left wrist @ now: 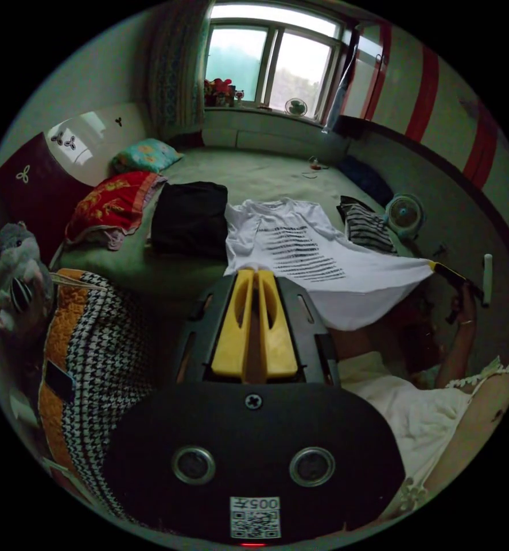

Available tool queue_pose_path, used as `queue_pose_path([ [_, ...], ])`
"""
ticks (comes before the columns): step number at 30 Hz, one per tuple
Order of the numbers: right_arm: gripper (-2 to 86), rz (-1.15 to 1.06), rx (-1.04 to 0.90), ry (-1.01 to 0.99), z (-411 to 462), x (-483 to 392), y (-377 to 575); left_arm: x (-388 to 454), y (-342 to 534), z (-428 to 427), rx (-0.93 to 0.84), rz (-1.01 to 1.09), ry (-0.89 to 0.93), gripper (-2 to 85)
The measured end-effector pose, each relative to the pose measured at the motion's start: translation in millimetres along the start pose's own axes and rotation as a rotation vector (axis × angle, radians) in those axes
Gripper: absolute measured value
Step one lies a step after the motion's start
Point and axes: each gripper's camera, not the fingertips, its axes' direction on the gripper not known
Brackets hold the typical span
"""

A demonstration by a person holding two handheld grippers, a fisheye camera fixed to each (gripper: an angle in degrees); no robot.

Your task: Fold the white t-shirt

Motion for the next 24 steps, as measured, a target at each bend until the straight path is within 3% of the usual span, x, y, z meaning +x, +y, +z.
queue_pose_path([
  [9, -1.4, -0.039, -0.059, -0.008, 105, 14, -147, -60, -158, 86, -0.088, -0.009, 0.022, 1.1],
  [15, -0.9, -0.042, -0.168, 0.094, 251, 9, -308, -120, -294, 189, -0.146, -0.171, -0.006, 3.1],
  [17, 1.3, 0.038, -0.168, 0.034, 317, 14, -353, -140, -321, 223, -0.176, -0.244, -0.064, 4.0],
  [21, 4.7, 0.139, -0.185, -0.043, 381, 28, -369, -181, -346, 280, -0.293, -0.295, -0.251, 1.5],
  [24, 7.1, 0.106, -0.165, -0.148, 401, 31, -351, -202, -335, 291, -0.275, -0.236, -0.224, 0.7],
])
